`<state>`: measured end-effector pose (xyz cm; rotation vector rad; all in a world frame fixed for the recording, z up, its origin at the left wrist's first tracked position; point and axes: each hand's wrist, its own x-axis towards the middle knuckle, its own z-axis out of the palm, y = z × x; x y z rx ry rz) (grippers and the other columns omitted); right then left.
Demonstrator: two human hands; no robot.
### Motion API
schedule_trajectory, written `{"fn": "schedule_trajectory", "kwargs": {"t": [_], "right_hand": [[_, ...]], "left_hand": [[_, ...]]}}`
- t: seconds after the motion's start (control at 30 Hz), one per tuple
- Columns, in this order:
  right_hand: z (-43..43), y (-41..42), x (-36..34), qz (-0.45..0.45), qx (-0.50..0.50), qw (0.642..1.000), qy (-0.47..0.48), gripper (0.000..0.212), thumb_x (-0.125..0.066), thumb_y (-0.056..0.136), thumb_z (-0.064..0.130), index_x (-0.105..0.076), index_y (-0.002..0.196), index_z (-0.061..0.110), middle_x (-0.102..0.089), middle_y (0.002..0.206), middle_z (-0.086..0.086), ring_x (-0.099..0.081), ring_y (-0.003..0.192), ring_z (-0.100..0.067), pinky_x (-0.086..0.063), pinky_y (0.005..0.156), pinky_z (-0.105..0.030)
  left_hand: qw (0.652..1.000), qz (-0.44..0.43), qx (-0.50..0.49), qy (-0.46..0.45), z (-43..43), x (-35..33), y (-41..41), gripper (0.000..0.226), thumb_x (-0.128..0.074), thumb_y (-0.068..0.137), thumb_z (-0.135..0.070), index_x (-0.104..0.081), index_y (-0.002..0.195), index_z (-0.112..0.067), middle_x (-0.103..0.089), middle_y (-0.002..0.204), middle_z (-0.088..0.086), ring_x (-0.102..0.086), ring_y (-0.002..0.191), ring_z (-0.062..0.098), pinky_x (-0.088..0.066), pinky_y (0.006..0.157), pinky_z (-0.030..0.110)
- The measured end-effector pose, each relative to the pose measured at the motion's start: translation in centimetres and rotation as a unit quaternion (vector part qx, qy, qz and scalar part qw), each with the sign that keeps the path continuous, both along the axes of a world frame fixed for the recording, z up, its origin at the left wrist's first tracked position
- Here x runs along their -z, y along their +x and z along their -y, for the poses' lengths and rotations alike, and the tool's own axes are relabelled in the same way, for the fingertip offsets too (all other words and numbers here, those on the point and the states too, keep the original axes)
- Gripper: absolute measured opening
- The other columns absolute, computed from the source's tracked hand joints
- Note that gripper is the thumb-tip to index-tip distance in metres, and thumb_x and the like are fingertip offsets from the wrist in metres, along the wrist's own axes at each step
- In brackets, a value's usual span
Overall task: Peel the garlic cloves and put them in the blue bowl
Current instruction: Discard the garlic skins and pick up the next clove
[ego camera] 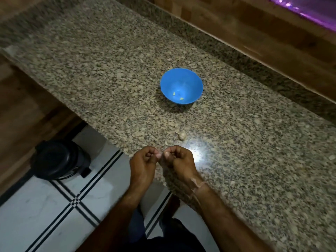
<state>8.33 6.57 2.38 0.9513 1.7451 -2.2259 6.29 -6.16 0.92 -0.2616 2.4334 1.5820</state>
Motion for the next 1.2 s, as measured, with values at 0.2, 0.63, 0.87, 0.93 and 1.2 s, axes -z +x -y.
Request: {"fn": "schedule_trajectory", "kwargs": {"t": [0.2, 0.63, 0.87, 0.93, 1.2], "right_hand": [[9.5, -3.3, -1.3, -0.015, -0.076, 0.996, -0.044, 0.025, -0.068, 0.098, -0.001, -0.074, 0.077, 0.013, -0.075, 0.077, -0.006, -0.069, 0.073, -0.017, -0.057, 0.07, -0.028], [40.9, -8.1, 0.5, -0.027, -0.226, 0.974, 0.017, 0.021, -0.067, 0.097, -0.004, -0.069, 0.084, 0.012, -0.065, 0.074, 0.002, -0.058, 0.071, -0.008, -0.054, 0.068, -0.014], [50.0, -11.2, 0.7, -0.026, -0.289, 0.956, 0.03, 0.021, -0.065, 0.097, -0.004, -0.069, 0.084, 0.012, -0.067, 0.074, 0.003, -0.063, 0.064, 0.0, -0.055, 0.068, -0.014], [51.9, -12.3, 1.2, -0.026, -0.304, 0.951, 0.037, 0.022, -0.066, 0.097, -0.004, -0.07, 0.083, 0.013, -0.068, 0.077, 0.0, -0.064, 0.071, -0.007, -0.056, 0.071, -0.019], [58.1, -18.0, 6.3, 0.04, -0.341, 0.935, 0.086, 0.016, -0.068, 0.097, 0.002, -0.071, 0.084, 0.012, -0.067, 0.078, -0.002, -0.062, 0.07, -0.009, -0.054, 0.064, -0.013]], "left_hand": [[0.995, -0.014, -0.095, 0.029, 9.5, -1.5, -0.9, 0.017, -0.074, 0.092, -0.013, -0.071, 0.08, -0.024, -0.073, 0.077, -0.008, -0.062, 0.068, -0.005, -0.046, 0.064, 0.013], [0.953, -0.036, -0.299, 0.028, 42.7, 0.1, 0.7, 0.02, -0.075, 0.091, -0.006, -0.071, 0.078, -0.021, -0.072, 0.076, -0.01, -0.065, 0.071, -0.008, -0.047, 0.071, 0.01], [0.947, -0.029, -0.32, 0.017, 51.1, 0.5, -0.9, 0.024, -0.074, 0.093, -0.007, -0.069, 0.078, -0.025, -0.072, 0.078, -0.011, -0.065, 0.075, -0.007, -0.046, 0.068, 0.004], [0.943, -0.024, -0.331, 0.016, 52.8, 1.0, -1.4, 0.018, -0.075, 0.092, -0.008, -0.071, 0.082, -0.022, -0.073, 0.081, -0.01, -0.065, 0.077, -0.007, -0.045, 0.069, 0.003], [0.93, 0.054, -0.362, 0.014, 58.5, 5.3, -6.2, 0.011, -0.073, 0.095, -0.016, -0.071, 0.086, -0.022, -0.072, 0.084, -0.011, -0.066, 0.078, -0.003, -0.045, 0.069, 0.009]]}}
